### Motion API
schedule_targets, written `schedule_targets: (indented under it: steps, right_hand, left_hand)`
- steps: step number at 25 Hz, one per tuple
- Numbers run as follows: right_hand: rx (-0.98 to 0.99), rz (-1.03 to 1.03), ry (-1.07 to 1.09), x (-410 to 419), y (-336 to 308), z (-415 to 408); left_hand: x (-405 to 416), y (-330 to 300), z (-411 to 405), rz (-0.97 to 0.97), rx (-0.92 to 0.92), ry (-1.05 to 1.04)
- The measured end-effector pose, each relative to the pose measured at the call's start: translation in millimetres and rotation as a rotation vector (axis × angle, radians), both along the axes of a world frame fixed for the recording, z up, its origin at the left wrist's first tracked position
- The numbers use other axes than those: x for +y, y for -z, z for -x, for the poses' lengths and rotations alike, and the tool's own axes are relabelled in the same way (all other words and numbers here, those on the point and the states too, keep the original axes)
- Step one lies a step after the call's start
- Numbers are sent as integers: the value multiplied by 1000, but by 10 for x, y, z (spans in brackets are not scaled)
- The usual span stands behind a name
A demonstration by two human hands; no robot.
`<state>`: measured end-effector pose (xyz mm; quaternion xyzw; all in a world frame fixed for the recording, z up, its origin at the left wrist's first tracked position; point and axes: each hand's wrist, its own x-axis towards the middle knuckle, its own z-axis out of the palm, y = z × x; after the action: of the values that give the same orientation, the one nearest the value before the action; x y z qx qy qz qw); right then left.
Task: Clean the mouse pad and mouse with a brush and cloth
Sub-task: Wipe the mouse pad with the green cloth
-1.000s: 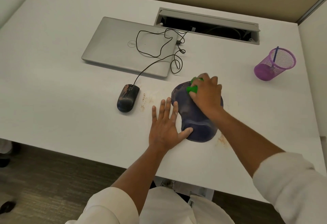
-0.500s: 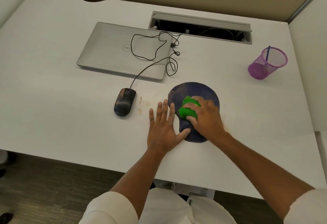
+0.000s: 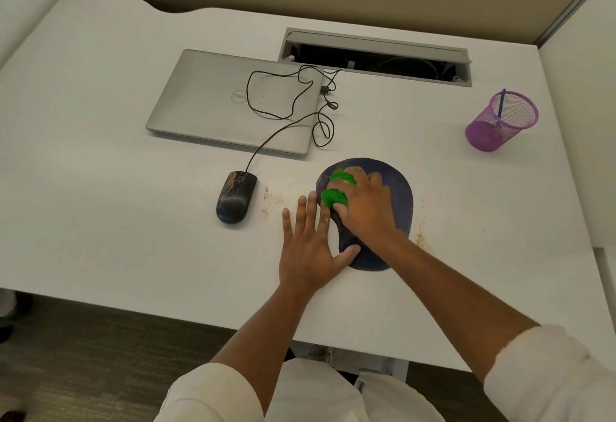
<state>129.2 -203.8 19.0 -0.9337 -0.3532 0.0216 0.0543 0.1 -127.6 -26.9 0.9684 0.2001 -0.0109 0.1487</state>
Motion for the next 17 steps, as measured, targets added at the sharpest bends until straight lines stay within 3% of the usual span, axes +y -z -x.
schedule_targets:
  steps: [6, 12, 17]
  right_hand:
    - [95, -36, 255, 246, -21, -795]
    - [-80, 33, -126, 276, -53, -190]
    - [-47, 76, 42, 512, -175, -678]
  left_hand:
    - [7, -22, 6, 28, 16, 4]
    - [6, -8, -2, 13, -4, 6]
    - [-1, -20, -7, 29, 17, -2]
